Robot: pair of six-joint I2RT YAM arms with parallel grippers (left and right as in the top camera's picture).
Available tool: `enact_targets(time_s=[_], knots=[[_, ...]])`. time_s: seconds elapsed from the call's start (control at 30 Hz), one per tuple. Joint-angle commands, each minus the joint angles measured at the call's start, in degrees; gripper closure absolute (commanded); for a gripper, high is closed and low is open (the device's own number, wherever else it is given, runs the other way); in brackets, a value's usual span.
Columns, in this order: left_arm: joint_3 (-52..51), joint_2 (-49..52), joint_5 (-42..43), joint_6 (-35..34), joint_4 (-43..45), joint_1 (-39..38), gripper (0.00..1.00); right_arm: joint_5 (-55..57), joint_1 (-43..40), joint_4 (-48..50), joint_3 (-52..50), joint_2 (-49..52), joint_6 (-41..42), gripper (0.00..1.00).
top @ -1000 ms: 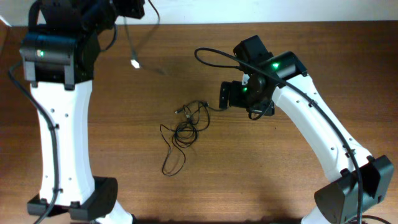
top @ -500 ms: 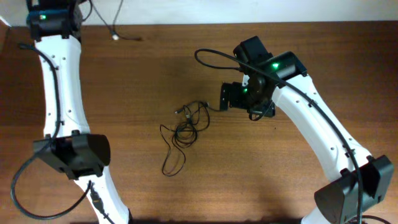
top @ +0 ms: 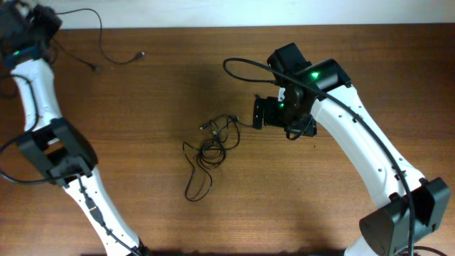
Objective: Untangle cables
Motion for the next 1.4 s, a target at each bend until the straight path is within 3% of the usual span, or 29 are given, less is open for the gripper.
enact_targets(time_s=[0.0, 0.13, 0.33, 0.4, 0.5, 0.6, 0.7, 0.8, 0.83, 0.93, 1.03, 1.07, 1.17, 1.3, 1.37], knots=[[0.4, 1.8, 0.5, -0.1, -1.2, 5.4, 0.01, 0.7, 0.0, 0.0, 0.0, 0.3, -0.3, 0.01], [0.4, 1.8, 9.9, -0.2, 0.9, 7.5, 0.01, 0.7, 0.0, 0.0, 0.0, 0.3, -0.3, 0.01], [0.4, 1.8, 10.7, 2.5, -7.0, 6.3, 0.01, 0.7, 0.2, 0.1, 0.0, 0.3, -0.3, 0.01], [0.4, 1.9, 3.9, 6.6, -14.3, 4.2, 0.0, 0.7, 0.2, 0.1, 0.0, 0.3, -0.3, 0.01], [0.4, 3.1, -1.0, 12.0, -18.4, 1.1, 0.05, 0.7, 0.4, 0.1, 0.0, 0.3, -0.3, 0.01], [0.4, 5.2, -4.8, 11.9, -21.3, -1.9, 0.08, 0.8, 1.3, 0.2, 0.0, 0.3, -0.3, 0.01], [0.4, 7.2, -13.8, 12.0, -25.1, -3.3, 0.09, 1.2, 2.4, 0.2, 0.0, 0.3, -0.3, 0.01], [0.4, 9.0, -15.1, 14.0, -26.4, -3.5, 0.13, 1.2, 2.7, 0.4, 0.0, 0.3, -0.3, 0.01], [0.4, 9.3, -15.1, 14.8, -26.4, -3.5, 0.16, 1.2, 2.7, 0.5, 0.0, 0.3, -0.3, 0.01], [0.4, 10.1, -15.1, 16.9, -26.4, -3.5, 0.45, 1.2, 2.7, 0.4, 0.0, 0.3, -0.3, 0.01], [0.4, 10.1, -15.2, 16.9, -25.8, -3.5, 0.92, 1.2, 2.7, 0.4, 0.0, 0.3, -0.3, 0.01], [0.4, 10.1, -14.5, 16.9, -25.8, -3.5, 1.0, 1.2, 2.7, 0.4, 0.0, 0.3, -0.4, 0.01], [0.8, 10.1, -5.6, 16.3, -25.8, -3.8, 1.0, 1.2, 2.7, 0.4, 0.0, 0.3, -0.4, 0.01], [5.4, 10.1, 4.4, 4.0, -28.6, -3.9, 1.0, 1.2, 2.7, 0.4, 0.0, 0.3, -0.4, 0.01], [8.3, 10.1, 7.6, 3.7, -31.1, -4.0, 1.0, 1.2, 2.7, 0.4, 0.0, 0.3, -0.4, 0.01]])
